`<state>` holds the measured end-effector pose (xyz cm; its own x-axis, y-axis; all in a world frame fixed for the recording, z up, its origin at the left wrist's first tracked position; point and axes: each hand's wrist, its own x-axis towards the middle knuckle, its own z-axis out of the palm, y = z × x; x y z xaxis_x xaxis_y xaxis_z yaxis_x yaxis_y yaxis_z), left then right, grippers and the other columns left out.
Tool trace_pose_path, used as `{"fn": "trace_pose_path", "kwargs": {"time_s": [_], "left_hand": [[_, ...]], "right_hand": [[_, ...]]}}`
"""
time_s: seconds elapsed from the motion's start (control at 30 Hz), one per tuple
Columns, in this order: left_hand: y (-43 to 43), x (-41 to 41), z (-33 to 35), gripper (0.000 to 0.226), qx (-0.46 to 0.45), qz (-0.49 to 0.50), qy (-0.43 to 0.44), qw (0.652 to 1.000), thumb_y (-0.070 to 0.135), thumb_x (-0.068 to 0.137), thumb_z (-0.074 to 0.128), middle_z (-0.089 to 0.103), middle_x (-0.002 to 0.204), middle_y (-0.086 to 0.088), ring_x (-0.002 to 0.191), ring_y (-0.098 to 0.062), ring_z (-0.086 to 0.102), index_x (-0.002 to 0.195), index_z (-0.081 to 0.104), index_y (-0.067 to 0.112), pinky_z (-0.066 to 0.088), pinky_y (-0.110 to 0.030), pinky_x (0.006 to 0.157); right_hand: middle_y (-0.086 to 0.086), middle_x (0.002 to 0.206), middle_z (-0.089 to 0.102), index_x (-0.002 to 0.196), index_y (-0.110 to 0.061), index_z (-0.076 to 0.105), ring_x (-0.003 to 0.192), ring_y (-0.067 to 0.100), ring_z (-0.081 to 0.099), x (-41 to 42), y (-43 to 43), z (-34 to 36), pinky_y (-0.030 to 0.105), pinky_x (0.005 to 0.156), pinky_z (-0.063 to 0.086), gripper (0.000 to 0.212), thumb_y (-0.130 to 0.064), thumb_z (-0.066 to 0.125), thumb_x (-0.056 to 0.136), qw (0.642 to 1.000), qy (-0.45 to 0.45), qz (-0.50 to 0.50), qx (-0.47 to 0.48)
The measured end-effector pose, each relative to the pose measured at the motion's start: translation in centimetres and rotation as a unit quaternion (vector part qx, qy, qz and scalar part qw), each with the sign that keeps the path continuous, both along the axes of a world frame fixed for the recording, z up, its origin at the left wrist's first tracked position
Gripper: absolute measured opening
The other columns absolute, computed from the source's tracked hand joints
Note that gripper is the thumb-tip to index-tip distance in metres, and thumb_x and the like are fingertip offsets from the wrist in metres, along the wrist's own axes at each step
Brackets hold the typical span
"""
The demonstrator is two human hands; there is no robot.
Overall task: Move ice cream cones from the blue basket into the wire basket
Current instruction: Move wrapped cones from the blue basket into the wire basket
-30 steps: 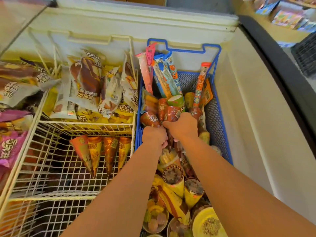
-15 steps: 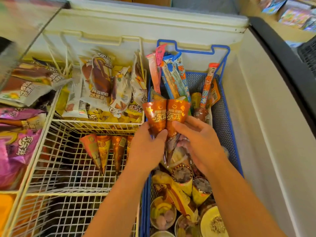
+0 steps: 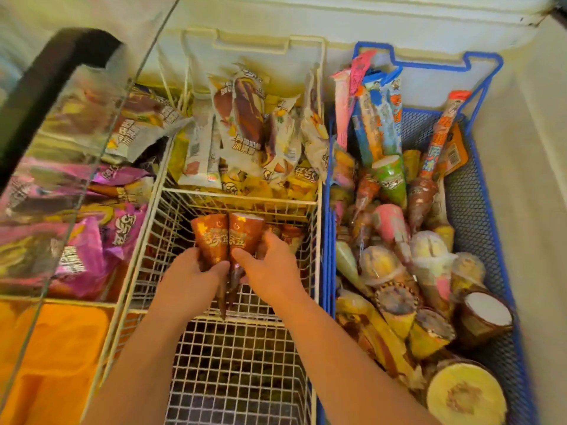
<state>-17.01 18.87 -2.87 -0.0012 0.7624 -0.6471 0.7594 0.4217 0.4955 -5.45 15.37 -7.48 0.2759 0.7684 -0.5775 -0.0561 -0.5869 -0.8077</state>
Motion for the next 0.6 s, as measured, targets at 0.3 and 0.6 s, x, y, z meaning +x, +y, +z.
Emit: {"fn": "trace_pose_path", "kwargs": {"time_s": [0.3, 0.6], "left_hand": [[2.4, 3.3, -6.1, 0.045, -0.049, -0.042, -0.064, 0.996, 0.013, 0.080, 0.070, 0.068, 0.108, -0.013, 0.101, -0.035, 0.066, 0.122, 0.053, 0.017, 0.056, -0.051, 0.089], [0.8, 4.1, -10.6, 0.039, -0.163, 0.010, -0.074, 0.984, -0.003, 0.081, 0.067, 0.064, 0.105, -0.036, 0.079, -0.039, 0.066, 0.118, 0.057, -0.004, 0.061, -0.046, 0.067]], "right_hand": [[0.000, 0.111, 0.069, 0.120, -0.017, 0.058, 0.105, 0.018, 0.065, 1.7, -0.6, -3.3, 0.029, 0.085, 0.050, 0.034, -0.025, 0.067, 0.089, 0.989, -0.118, -0.039, -0.078], [0.014, 0.145, 0.044, 0.139, -0.008, 0.037, 0.138, 0.030, 0.040, 0.8, -0.2, -4.5, 0.044, 0.113, 0.036, 0.050, -0.013, 0.056, 0.093, 0.967, -0.166, -0.065, -0.183]]}}
